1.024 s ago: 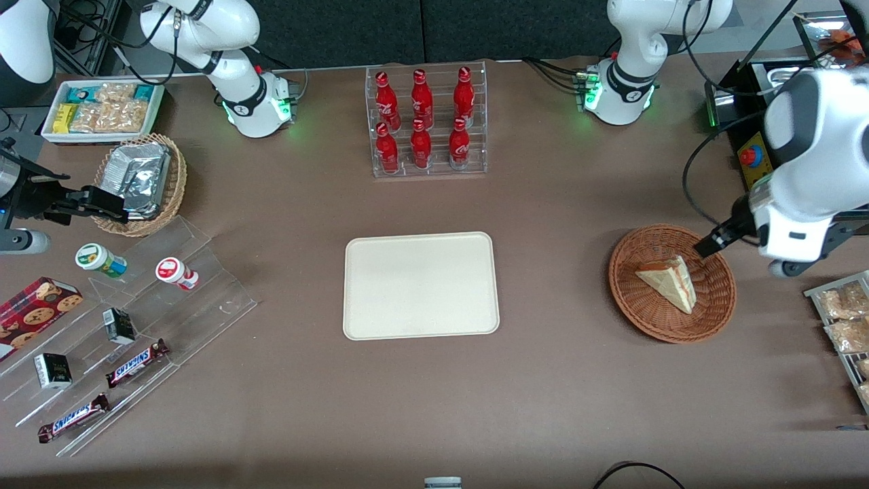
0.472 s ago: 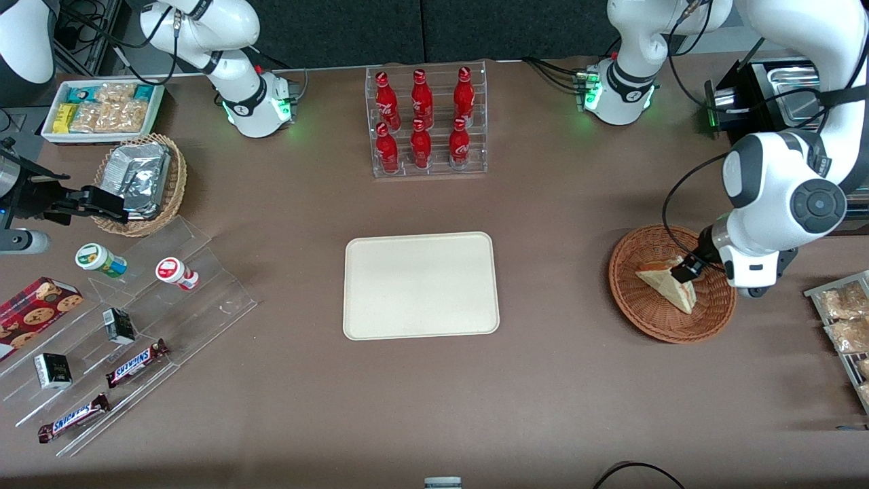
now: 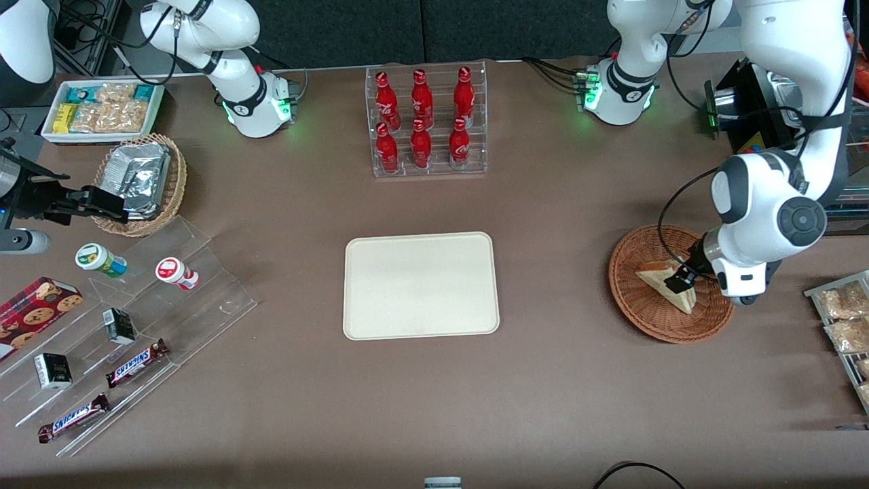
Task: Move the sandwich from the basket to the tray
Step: 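Lower the left gripper into the wicker basket and grasp the sandwich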
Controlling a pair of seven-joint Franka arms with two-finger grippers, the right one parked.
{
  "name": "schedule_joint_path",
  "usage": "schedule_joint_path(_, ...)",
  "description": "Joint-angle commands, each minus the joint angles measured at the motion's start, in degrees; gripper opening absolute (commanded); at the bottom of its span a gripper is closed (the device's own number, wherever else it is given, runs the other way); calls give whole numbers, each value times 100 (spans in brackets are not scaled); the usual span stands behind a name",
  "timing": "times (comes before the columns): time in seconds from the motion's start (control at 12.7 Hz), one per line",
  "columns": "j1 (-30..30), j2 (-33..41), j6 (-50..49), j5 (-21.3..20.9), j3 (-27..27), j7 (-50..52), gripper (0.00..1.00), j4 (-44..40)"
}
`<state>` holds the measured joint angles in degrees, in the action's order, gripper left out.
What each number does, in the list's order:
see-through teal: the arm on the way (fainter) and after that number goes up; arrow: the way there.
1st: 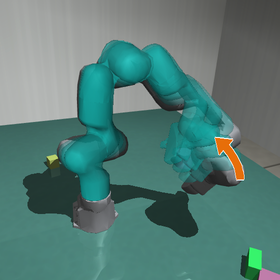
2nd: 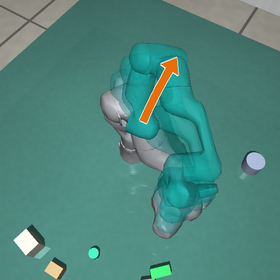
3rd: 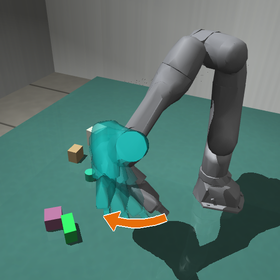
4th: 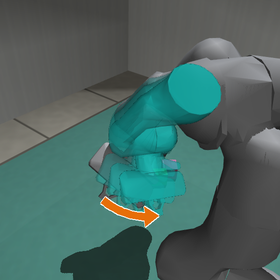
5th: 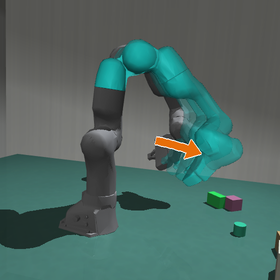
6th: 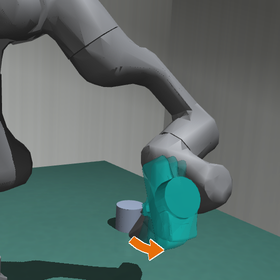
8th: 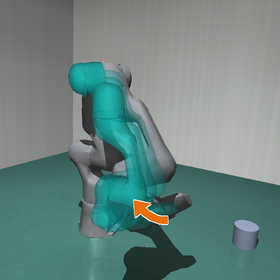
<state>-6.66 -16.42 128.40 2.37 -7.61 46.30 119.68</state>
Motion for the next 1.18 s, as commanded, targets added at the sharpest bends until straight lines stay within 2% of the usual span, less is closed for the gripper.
schedule_joint_path(0.0,6,-318,316,53,14,54,100,46)
schedule_joint_path(0.24,15,-485,1098,53,14,54,100,397)
schedule_joint_path(0.31,24,-529,1117,62,14,54,95,389)
schedule_joint_path(0.39,24,-547,1117,62,14,54,61,363)
schedule_joint_path(0.47,24,-547,1108,62,14,54,39,354)
schedule_joint_path(0.55,24,-521,1100,62,14,54,23,336)
schedule_joint_path(0.63,24,-494,1056,62,6,54,12,301)
schedule_joint_path(0.79,24,-372,898,62,6,46,4,187)
schedule_joint_path(0.94,6,-205,303,62,14,-16,4,-128)
schedule_joint_path(1.1,-63,-117,-749,54,49,-42,7,-820)
